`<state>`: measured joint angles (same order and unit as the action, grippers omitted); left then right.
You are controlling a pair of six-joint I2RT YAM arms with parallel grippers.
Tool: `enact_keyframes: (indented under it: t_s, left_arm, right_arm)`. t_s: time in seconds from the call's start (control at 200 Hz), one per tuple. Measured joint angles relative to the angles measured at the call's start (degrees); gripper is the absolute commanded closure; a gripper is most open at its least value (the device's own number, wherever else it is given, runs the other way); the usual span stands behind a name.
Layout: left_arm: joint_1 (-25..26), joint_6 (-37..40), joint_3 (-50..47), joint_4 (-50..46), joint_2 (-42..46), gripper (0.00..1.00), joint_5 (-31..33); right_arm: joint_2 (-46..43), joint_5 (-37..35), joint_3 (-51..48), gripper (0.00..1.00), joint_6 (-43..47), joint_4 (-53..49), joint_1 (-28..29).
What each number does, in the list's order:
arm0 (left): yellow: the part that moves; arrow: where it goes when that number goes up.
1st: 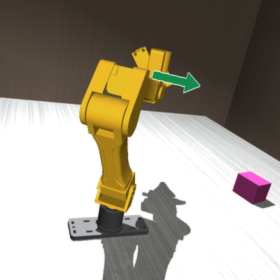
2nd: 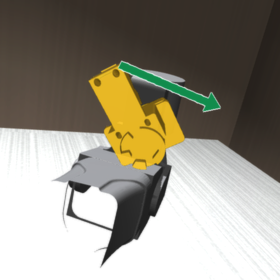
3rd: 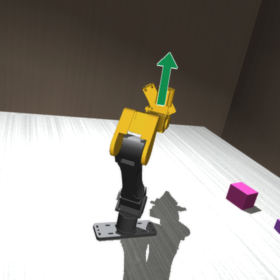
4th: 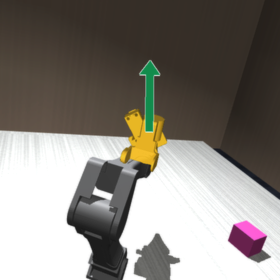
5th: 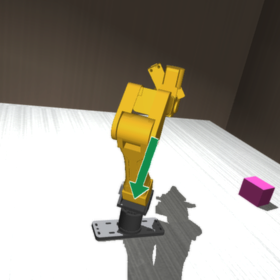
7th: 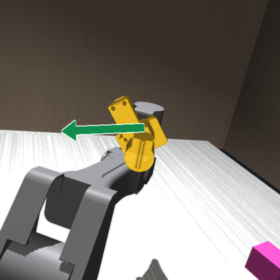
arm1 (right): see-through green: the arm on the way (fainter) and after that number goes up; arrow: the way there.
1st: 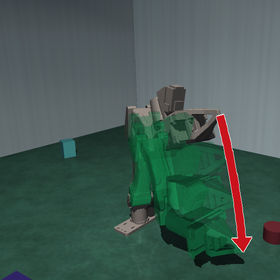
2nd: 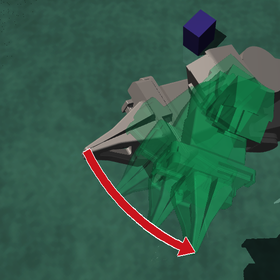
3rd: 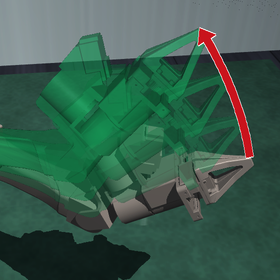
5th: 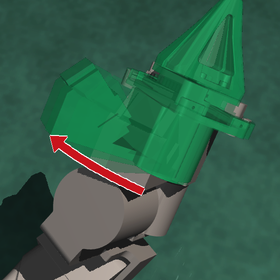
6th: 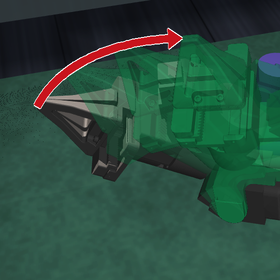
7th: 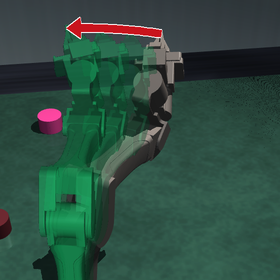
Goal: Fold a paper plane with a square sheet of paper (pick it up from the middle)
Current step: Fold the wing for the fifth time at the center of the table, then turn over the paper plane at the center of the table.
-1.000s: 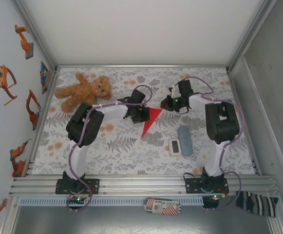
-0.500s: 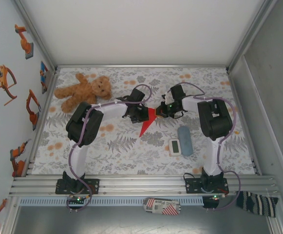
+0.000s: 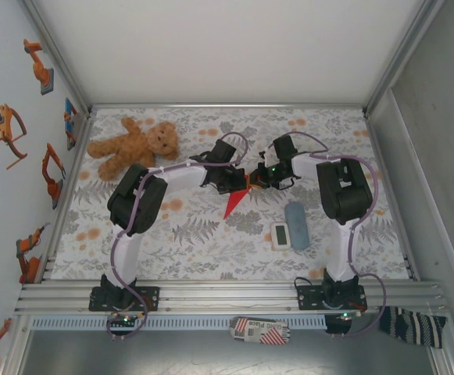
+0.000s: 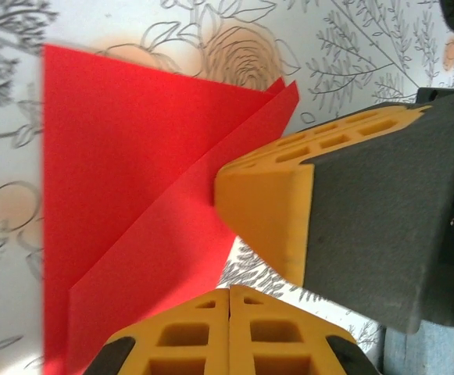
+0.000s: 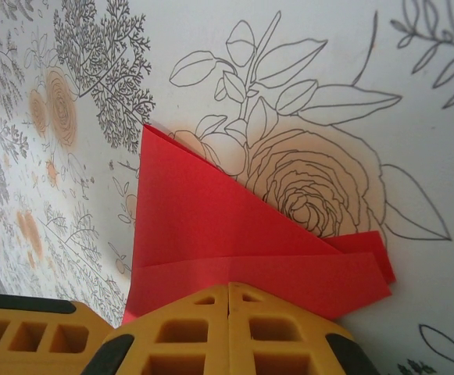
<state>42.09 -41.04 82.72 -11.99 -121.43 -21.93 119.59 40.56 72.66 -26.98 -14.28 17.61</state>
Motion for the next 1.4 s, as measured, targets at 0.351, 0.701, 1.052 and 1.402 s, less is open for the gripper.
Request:
enact_keyframes:
  t_s: [0.351, 0.701, 1.052, 1.402]
  left_arm:
    - [0.26, 0.00, -0.83, 1.05, -2.10, 0.95, -0.63]
    - [1.29, -0.02, -16.72, 1.18, 10.14, 0.87, 1.88]
    - [-1.49, 0.50, -19.85, -7.08, 27.82, 0.56, 7.78]
    - [-12.70, 0.59, -24.59, -9.88, 42.25, 0.06, 17.44]
  right_arm:
    - [0.37, 0.17, 0.52, 1.00, 0.02, -0.50, 0.00]
    - [1.01, 0.44, 2.12, 1.00, 1.53, -2.73, 0.11]
    - [-5.14, -5.51, 4.26, 0.58, 2.36, -9.97, 1.81]
    - [-15.52, -29.11, 4.59, 0.31, -5.75, -16.22, 13.57]
